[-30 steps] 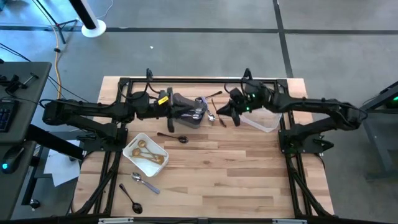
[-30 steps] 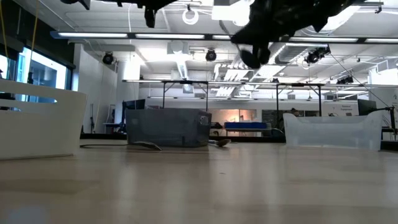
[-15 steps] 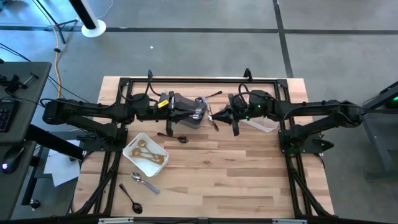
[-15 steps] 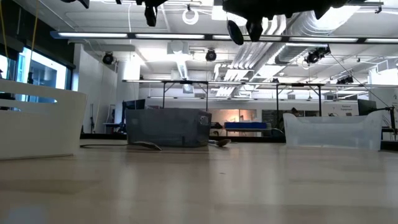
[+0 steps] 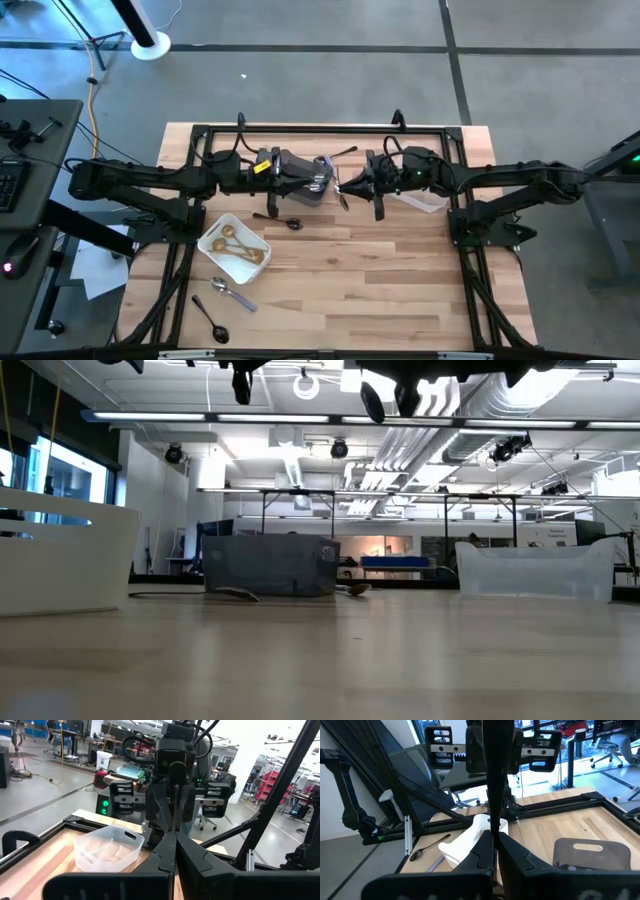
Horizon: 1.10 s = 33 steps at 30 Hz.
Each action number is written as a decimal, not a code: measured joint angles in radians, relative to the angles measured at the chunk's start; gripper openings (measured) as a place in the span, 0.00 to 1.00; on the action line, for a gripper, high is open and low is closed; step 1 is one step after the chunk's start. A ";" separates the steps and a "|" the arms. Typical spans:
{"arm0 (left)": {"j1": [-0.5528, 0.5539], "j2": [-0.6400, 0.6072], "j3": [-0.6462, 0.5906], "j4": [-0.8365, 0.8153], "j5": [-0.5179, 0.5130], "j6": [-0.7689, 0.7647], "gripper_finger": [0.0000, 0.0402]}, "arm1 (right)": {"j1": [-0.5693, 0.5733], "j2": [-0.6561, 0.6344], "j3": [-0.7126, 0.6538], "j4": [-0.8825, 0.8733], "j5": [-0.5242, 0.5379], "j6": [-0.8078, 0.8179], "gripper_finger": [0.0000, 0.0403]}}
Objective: Sort silverware by color (type)
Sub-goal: Put the top right black spoon into the transparent bin
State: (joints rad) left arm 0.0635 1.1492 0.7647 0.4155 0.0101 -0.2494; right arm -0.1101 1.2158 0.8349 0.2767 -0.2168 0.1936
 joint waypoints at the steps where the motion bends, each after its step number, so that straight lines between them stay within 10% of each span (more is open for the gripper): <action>1: 0.000 0.000 0.000 0.000 0.000 0.000 0.00 | 0.003 0.000 0.000 -0.001 0.004 -0.001 0.00; 33: 0.000 0.000 0.000 0.000 -0.012 -0.001 0.00 | 0.007 0.000 0.000 0.000 0.007 -0.019 0.00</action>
State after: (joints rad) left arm 0.0639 1.1496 0.7647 0.4160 -0.0015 -0.2508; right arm -0.1036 1.2161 0.8349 0.2768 -0.2100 0.1747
